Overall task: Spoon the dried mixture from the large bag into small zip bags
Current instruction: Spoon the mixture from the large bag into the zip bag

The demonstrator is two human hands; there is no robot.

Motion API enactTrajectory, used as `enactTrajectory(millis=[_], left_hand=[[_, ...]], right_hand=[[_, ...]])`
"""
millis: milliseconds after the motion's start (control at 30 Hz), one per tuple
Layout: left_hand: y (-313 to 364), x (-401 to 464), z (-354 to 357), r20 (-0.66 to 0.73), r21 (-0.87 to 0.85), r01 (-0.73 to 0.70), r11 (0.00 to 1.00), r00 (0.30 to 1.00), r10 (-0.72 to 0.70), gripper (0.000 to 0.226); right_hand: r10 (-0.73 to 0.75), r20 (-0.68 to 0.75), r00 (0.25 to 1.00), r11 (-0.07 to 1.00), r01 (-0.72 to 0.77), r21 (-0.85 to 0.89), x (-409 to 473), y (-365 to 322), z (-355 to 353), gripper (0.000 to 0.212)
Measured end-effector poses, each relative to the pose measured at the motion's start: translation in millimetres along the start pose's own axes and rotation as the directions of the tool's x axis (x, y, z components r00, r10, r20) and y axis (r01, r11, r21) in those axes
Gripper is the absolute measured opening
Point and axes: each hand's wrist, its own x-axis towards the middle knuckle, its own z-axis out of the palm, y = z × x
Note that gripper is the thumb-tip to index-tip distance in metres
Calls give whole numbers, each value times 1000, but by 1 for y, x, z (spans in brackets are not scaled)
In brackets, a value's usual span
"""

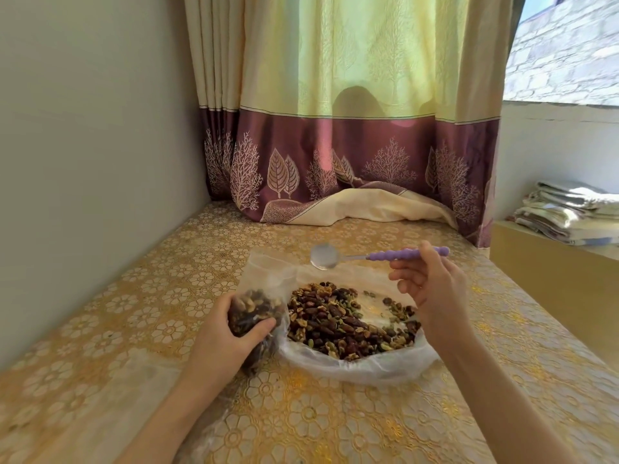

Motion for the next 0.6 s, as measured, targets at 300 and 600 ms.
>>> enactTrajectory(millis=[300, 600], left_hand=[[2, -1, 0, 5, 33, -14, 999, 1000, 14, 43], [1, -1, 1, 1, 54, -22, 998, 1000, 22, 42]], right_hand=[[-101, -316, 943, 947, -5, -320, 2, 26, -55, 37], [-262, -179, 948, 829, 127, -544, -4, 21, -55, 38]])
